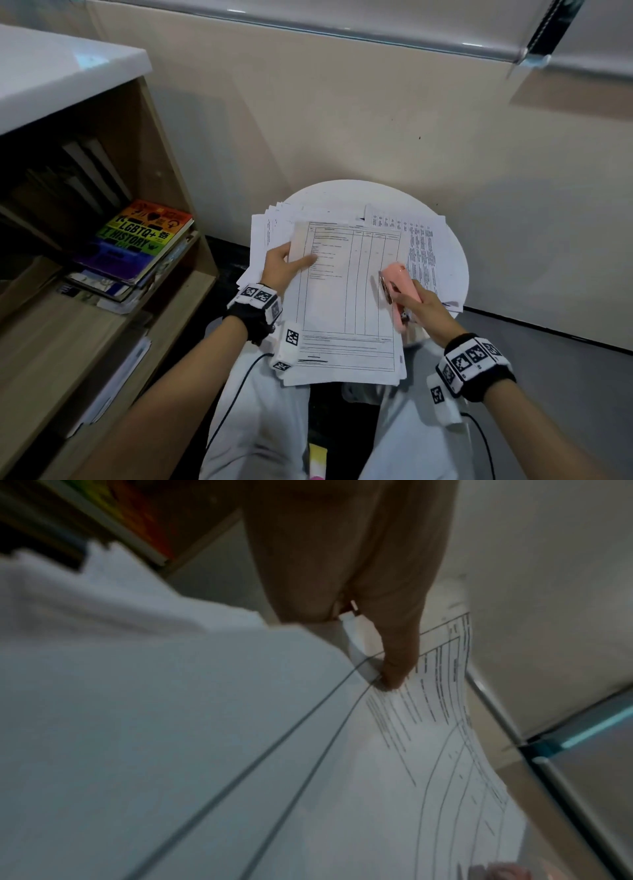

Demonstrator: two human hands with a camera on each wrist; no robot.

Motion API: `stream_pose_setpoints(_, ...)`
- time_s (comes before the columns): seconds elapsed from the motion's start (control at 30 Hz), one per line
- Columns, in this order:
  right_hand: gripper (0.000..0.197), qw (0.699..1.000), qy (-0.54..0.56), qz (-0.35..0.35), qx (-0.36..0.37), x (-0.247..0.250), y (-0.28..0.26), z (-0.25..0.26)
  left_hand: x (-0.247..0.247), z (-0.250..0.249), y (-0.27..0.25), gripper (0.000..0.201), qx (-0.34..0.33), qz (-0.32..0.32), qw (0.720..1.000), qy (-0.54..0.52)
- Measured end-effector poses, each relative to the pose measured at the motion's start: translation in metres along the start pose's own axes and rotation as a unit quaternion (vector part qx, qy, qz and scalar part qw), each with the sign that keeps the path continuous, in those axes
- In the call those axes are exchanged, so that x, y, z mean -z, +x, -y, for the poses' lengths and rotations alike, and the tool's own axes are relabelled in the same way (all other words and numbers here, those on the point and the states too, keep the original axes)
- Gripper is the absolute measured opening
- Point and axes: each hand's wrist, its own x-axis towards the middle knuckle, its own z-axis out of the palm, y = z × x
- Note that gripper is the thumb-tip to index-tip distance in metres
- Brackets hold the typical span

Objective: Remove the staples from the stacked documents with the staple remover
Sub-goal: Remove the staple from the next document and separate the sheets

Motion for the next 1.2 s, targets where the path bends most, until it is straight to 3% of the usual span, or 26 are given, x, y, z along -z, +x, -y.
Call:
stream_pose_setpoints(0.1, 0.054, 0.999, 0.037, 0.024, 0.027, 0.005, -0.004, 0.023, 0.001, -0.027, 0.002, 0.034, -0.102, 0.027, 0.994, 0.016)
stream_pose_setpoints(0.17, 0.037, 0.996, 0.042, 0.024, 0.073, 0.003, -0.009, 0.05, -0.005, -0.05, 0.001, 0.047, -0.185, 0.043, 0.981, 0.03)
stream_pose_setpoints(0.23, 0.022, 0.989, 0.046, -0.004, 0.143, -0.005, -0.015, 0.08, -0.013, -0.07, 0.004, 0.064, -0.281, 0.006, 0.958, 0.06)
stream_pose_setpoints(0.33, 0.033, 0.96, 0.057, -0.048, 0.268, -0.021, -0.026, 0.115, -0.023, -0.095, 0.01, 0.079, -0.358, -0.07, 0.929, 0.065)
stream_pose_setpoints(0.4, 0.034, 0.951, 0.064, -0.048, 0.3, -0.027, -0.027, 0.123, -0.027, -0.108, 0.008, 0.078, -0.361, -0.073, 0.929, 0.022)
stream_pose_setpoints(0.57, 0.013, 0.968, 0.014, -0.01, 0.252, -0.015, -0.016, 0.114, -0.018, -0.097, 0.012, 0.078, -0.306, -0.076, 0.949, 0.002)
stream_pose_setpoints(0.7, 0.042, 0.974, 0.014, 0.0, 0.227, -0.009, -0.01, 0.109, -0.012, -0.096, 0.019, 0.063, -0.246, -0.047, 0.968, -0.007)
stream_pose_setpoints(0.8, 0.024, 0.975, 0.002, 0.005, 0.221, -0.006, -0.006, 0.115, -0.02, -0.106, 0.021, 0.055, -0.227, -0.021, 0.974, -0.014)
stream_pose_setpoints(0.93, 0.023, 0.973, -0.024, 0.006, 0.232, -0.007, 0.001, 0.128, -0.027, -0.114, 0.034, 0.041, -0.24, 0.025, 0.97, 0.01)
stream_pose_setpoints(1.0, 0.019, 0.973, -0.01, -0.014, 0.231, -0.007, 0.005, 0.134, -0.025, -0.113, 0.041, 0.032, -0.264, -0.006, 0.964, 0.029)
stream_pose_setpoints(1.1, 0.021, 0.972, 0.031, -0.045, 0.229, -0.004, 0.011, 0.137, -0.019, -0.109, 0.046, 0.034, -0.275, -0.079, 0.958, 0.003)
stream_pose_setpoints(1.2, 0.014, 0.974, 0.037, -0.063, 0.215, -0.002, 0.01, 0.137, -0.018, -0.105, 0.041, 0.024, -0.287, -0.105, 0.951, -0.037)
